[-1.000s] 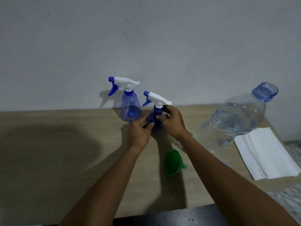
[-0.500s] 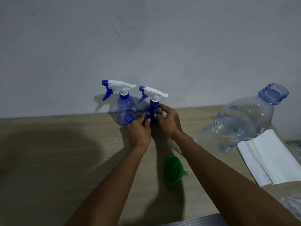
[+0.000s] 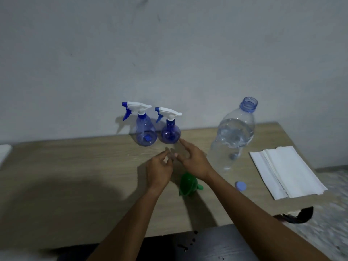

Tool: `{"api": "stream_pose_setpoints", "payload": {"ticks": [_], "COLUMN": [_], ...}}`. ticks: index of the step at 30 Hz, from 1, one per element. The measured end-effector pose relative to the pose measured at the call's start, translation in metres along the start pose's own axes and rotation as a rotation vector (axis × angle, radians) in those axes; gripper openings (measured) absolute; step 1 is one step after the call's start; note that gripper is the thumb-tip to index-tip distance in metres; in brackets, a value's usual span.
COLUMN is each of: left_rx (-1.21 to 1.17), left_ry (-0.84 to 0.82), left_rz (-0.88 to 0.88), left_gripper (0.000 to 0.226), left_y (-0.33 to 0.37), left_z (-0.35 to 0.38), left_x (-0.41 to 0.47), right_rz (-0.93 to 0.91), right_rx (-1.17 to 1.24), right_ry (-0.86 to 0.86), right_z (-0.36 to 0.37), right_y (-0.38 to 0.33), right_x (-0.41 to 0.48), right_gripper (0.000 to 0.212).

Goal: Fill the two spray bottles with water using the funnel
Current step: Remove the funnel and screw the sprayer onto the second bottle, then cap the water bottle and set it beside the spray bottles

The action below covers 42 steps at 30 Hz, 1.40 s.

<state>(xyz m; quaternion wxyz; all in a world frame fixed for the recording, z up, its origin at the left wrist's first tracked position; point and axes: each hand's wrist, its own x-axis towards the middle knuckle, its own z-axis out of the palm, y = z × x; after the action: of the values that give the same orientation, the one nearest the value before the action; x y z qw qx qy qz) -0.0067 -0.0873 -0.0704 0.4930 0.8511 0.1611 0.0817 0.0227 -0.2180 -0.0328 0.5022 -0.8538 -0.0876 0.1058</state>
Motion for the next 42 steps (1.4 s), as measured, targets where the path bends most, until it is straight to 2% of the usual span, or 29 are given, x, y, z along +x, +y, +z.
{"api": "stream_pose_setpoints", "payload": {"ticks": [2, 7, 10, 14, 18, 21, 25, 28, 32, 35, 39, 42], "left_rx": [-0.005, 0.004, 0.044, 0.078, 0.001, -0.076, -0.119, -0.123, -0.127, -0.132, -0.146, -0.160], "left_ry": [0.001, -0.033, 0.019, 0.024, -0.020, -0.022, 0.050, 0.075, 0.068, 0.058, 0.040, 0.013], "left_rz": [-0.012, 0.019, 0.117, 0.200, 0.246, 0.249, 0.202, 0.182, 0.141, 0.114, 0.099, 0.113], "left_gripper": [0.028, 0.035, 0.040, 0.055, 0.075, 0.081, 0.076, 0.064, 0.058, 0.059, 0.060, 0.058], "left_y": [0.002, 0.017, 0.027, 0.054, 0.088, 0.105, 0.116, 0.119, 0.119, 0.118, 0.120, 0.122], "left_z": [0.000, 0.004, 0.017, 0.040, 0.061, 0.073, 0.088, 0.095, 0.096, 0.096, 0.095, 0.091], "left_x": [-0.022, -0.069, -0.084, -0.091, -0.090, -0.087, -0.082, -0.083, -0.085, -0.085, -0.087, -0.088], "right_rz": [-0.045, -0.072, -0.077, -0.017, 0.054, 0.124, 0.147, 0.132, 0.109, 0.083, 0.065, 0.062], "right_rx": [-0.037, -0.060, -0.071, -0.093, -0.151, -0.180, -0.227, -0.284, -0.354, -0.398, -0.408, -0.371], "right_ry": [-0.007, -0.025, 0.070, 0.118, 0.119, 0.106, 0.061, 0.004, -0.018, -0.017, -0.029, -0.074], "right_z": [-0.010, -0.041, -0.058, -0.083, -0.111, -0.127, -0.138, -0.140, -0.140, -0.138, -0.136, -0.141], "right_y": [0.009, 0.041, 0.067, 0.093, 0.118, 0.134, 0.150, 0.153, 0.157, 0.165, 0.170, 0.165], "right_x": [-0.027, -0.080, -0.096, -0.109, -0.113, -0.114, -0.114, -0.113, -0.115, -0.114, -0.113, -0.110], "right_gripper": [0.058, 0.048, 0.038, 0.028, 0.030, 0.036, 0.041, 0.040, 0.029, 0.030, 0.028, 0.019]}}
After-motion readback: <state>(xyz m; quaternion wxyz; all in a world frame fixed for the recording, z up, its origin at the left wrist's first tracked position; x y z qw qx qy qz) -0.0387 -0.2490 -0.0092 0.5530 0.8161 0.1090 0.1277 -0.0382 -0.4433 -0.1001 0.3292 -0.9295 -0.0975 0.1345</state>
